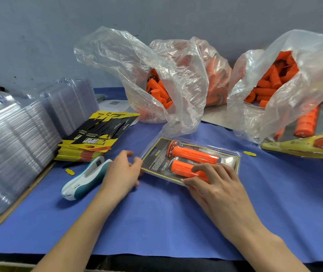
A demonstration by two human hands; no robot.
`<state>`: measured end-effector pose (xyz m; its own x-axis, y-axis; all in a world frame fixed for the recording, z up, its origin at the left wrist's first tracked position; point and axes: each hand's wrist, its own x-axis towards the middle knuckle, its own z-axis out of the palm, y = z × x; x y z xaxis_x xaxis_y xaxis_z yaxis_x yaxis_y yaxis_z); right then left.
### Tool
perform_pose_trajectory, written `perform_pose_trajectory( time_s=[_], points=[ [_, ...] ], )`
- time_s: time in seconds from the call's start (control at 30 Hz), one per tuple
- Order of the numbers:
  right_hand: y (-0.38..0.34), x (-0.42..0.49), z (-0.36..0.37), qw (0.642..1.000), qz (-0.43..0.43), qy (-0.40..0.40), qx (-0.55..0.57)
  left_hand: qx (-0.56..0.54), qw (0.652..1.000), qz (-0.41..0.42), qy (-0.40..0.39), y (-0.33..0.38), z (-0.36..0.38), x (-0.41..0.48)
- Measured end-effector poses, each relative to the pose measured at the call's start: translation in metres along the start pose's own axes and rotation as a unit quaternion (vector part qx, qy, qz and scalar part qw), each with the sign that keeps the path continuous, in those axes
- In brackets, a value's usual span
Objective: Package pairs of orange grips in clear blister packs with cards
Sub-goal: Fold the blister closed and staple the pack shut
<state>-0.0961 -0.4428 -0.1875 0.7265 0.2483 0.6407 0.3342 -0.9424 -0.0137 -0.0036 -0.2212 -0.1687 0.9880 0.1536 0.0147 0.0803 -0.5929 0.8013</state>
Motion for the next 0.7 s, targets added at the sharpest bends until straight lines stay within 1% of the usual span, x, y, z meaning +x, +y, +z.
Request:
perform_pose_trajectory(
  time_s=[0.03, 0.07, 0.1, 0.13, 0.17, 0.2, 0.27, 0.3, 0.33, 0.4, 0.43, 0.47, 0.5, 0.53, 0.57, 0.6, 0.67, 0.7],
  points=[
    [0.0, 0.0, 0.0, 1.0, 0.001, 0.0, 0.001, 0.074, 0.995, 0.041, 0.051, -0.001, -0.01, -0.003],
    [0.001, 0.0, -0.001, 1.0, 0.001, 0.0, 0.003, 0.142, 0.982, 0.073, 0.104, -0.004, -0.021, -0.005],
    [0.001, -0.001, -0.001, 1.0, 0.001, 0.001, 0.004, 0.208, 0.963, 0.088, 0.145, -0.008, -0.034, -0.007],
    [0.001, -0.001, -0.001, 1.0, 0.001, 0.002, 0.005, 0.277, 0.944, 0.082, 0.162, -0.013, -0.045, -0.01],
    [0.001, -0.001, -0.001, 1.0, 0.0, 0.003, 0.004, 0.337, 0.927, 0.055, 0.154, -0.02, -0.055, -0.01],
    [0.0, -0.001, -0.001, 1.0, 0.0, 0.004, 0.004, 0.382, 0.916, 0.017, 0.123, -0.027, -0.063, -0.01],
    [0.0, 0.0, -0.001, 1.0, 0.0, 0.006, 0.006, 0.415, 0.907, -0.049, 0.044, -0.037, -0.07, -0.009],
    [0.0, 0.0, -0.001, 1.0, 0.0, 0.006, 0.007, 0.417, 0.907, -0.061, 0.017, -0.041, -0.07, -0.007],
    [0.0, 0.0, -0.001, 1.0, 0.0, 0.006, 0.009, 0.416, 0.908, -0.058, 0.007, -0.043, -0.07, -0.005],
    [0.001, -0.001, -0.002, 1.0, 0.001, 0.006, 0.011, 0.414, 0.909, -0.036, 0.023, -0.042, -0.068, -0.002],
    [0.001, -0.001, -0.002, 1.0, 0.002, 0.005, 0.012, 0.394, 0.918, -0.033, 0.026, -0.041, -0.069, -0.001],
    [0.001, -0.001, -0.001, 1.0, 0.003, 0.005, 0.014, 0.343, 0.938, -0.039, 0.01, -0.039, -0.07, 0.0],
    [0.001, -0.001, -0.001, 1.0, 0.004, 0.006, 0.015, 0.256, 0.965, -0.052, -0.028, -0.037, -0.073, 0.0],
    [0.001, -0.001, -0.001, 1.0, 0.004, 0.007, 0.016, 0.144, 0.983, -0.078, -0.087, -0.031, -0.076, -0.002],
    [0.001, -0.001, 0.0, 1.0, 0.004, 0.01, 0.016, 0.041, 0.98, -0.111, -0.157, -0.027, -0.079, -0.007],
    [0.002, -0.001, 0.0, 1.0, 0.004, 0.011, 0.016, -0.032, 0.963, -0.136, -0.23, -0.022, -0.081, -0.013],
    [0.002, -0.002, 0.001, 1.0, 0.002, 0.011, 0.016, -0.102, 0.923, -0.143, -0.342, -0.013, -0.079, -0.028],
    [0.002, -0.001, 0.001, 1.0, 0.001, 0.01, 0.016, -0.113, 0.91, -0.14, -0.373, -0.01, -0.074, -0.034]
  ],
)
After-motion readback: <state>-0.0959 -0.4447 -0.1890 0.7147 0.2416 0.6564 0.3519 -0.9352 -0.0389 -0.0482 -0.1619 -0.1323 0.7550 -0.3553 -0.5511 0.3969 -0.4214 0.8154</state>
